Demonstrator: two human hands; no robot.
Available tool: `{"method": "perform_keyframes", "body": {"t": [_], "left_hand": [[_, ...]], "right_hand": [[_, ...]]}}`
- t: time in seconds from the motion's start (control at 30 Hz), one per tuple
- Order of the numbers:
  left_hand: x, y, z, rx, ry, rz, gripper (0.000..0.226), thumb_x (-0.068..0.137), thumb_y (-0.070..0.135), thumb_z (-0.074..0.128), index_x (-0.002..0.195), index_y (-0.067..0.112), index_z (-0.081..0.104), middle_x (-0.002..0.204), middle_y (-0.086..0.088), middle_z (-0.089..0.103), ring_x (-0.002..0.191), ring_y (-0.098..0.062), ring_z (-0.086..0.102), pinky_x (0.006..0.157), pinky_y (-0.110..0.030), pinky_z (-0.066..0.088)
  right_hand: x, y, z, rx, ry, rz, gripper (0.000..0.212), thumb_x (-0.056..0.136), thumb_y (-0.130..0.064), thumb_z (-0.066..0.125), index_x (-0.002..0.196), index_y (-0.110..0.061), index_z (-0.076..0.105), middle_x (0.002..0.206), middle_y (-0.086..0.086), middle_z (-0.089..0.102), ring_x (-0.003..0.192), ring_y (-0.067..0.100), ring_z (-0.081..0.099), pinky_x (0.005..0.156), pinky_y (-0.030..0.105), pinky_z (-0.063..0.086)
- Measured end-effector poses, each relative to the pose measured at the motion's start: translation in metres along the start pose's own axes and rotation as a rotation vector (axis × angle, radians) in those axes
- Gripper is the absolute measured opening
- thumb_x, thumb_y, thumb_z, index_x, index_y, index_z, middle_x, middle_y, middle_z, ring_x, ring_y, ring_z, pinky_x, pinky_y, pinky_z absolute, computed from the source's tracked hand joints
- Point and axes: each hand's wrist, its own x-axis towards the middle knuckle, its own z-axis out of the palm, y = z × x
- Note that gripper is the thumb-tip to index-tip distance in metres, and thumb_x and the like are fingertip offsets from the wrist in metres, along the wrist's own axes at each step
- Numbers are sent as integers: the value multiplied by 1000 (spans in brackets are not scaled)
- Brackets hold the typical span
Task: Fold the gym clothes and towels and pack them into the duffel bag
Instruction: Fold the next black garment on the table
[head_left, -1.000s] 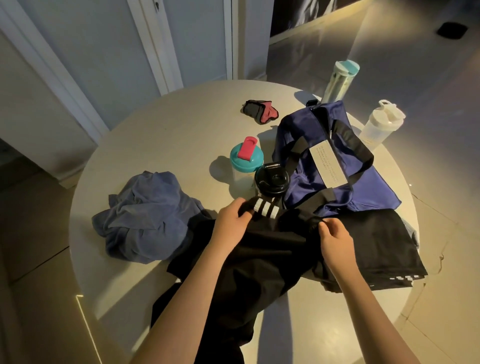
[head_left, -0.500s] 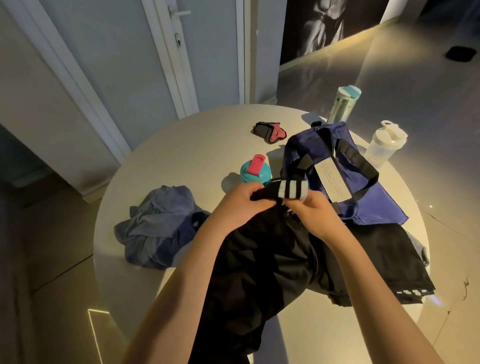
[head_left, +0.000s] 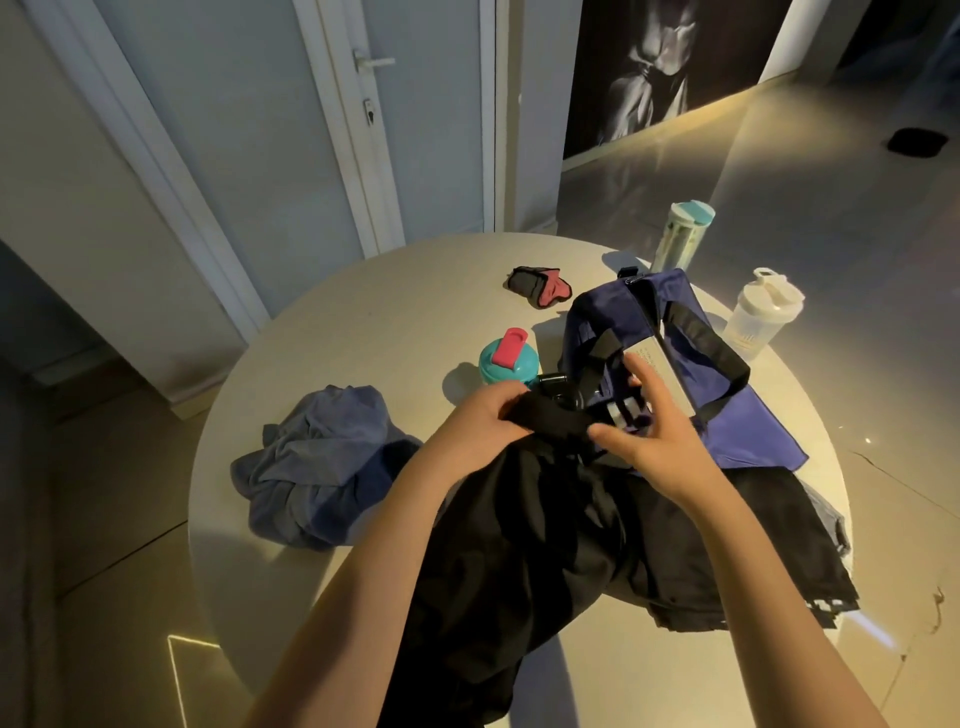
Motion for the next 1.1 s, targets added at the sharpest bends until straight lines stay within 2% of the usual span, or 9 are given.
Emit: {"method": "perform_keyframes", "body": {"t": [0.07, 0.2, 0.4, 0.63, 0.73, 0.8, 0.87, 1.0, 1.1], "left_hand": [[1, 12, 5, 12, -47, 37, 14, 92, 19, 58, 102, 28, 56, 92, 14, 60, 94, -3, 57, 83, -18, 46], [3, 20, 15, 16, -71, 30, 11, 90, 19, 60, 96, 28, 56, 88, 13, 61, 90, -4, 60, 80, -20, 49], [-10, -32, 35, 299, -313, -233, 29, 85, 39, 64, 98, 13, 61, 93, -2, 63, 90, -20, 62, 86, -34, 48], [-24, -58, -3, 424, -15, -294, 29, 85, 40, 64, 66, 24, 48, 72, 2, 54, 76, -17, 56, 65, -28, 40], [-27, -29, -12, 388, -10, -178, 28, 84, 36, 67, 65, 24, 49, 69, 5, 54, 72, -13, 55, 62, -24, 36], [-29, -8, -7, 377, -35, -79, 27, 84, 32, 67, 64, 25, 51, 65, 6, 53, 67, -12, 53, 60, -24, 36], [-30, 10, 2, 404, -71, 3, 27, 85, 29, 65, 62, 27, 50, 63, 7, 51, 63, -9, 49, 58, -24, 34], [-32, 13, 1, 555, -134, 26, 25, 83, 33, 67, 65, 27, 51, 64, 6, 51, 65, -12, 51, 56, -23, 31], [-40, -6, -12, 607, -160, -64, 27, 80, 37, 69, 66, 28, 48, 66, 6, 49, 68, -12, 50, 56, -23, 33]], "right_hand": [[3, -4, 3, -77, -139, -99, 84, 76, -18, 77, 145, -30, 28, 140, -16, 36, 128, 1, 33, 105, 22, 30], [7, -7, 2, -196, -281, -22, 17, 84, -18, 68, 92, -31, 63, 85, -5, 66, 78, 8, 61, 73, 27, 50], [2, 4, -17, -42, 67, 26, 11, 90, -11, 58, 87, -17, 67, 79, 1, 65, 78, 15, 60, 69, 28, 48], [-3, 39, -42, -356, 335, 217, 9, 93, -17, 56, 87, -10, 57, 76, 9, 59, 61, 12, 50, 53, 22, 37], [-7, 44, -26, -528, 166, 121, 27, 83, -20, 68, 108, -14, 62, 106, 6, 64, 94, 20, 58, 81, 36, 52], [-9, 33, -6, -501, -41, -53, 64, 75, -25, 76, 133, -21, 49, 134, -6, 49, 125, 14, 43, 107, 39, 37], [-10, 18, 19, -407, -236, -133, 79, 74, -27, 77, 142, -26, 37, 138, -13, 40, 130, 7, 33, 112, 32, 27], [-7, 16, 37, -390, -348, -81, 15, 85, -19, 65, 99, -25, 64, 86, -9, 62, 80, 5, 57, 76, 23, 46], [-8, 22, 23, -357, -205, -73, 17, 89, -15, 61, 80, -29, 60, 67, -13, 55, 62, 0, 51, 56, 14, 32]]}}
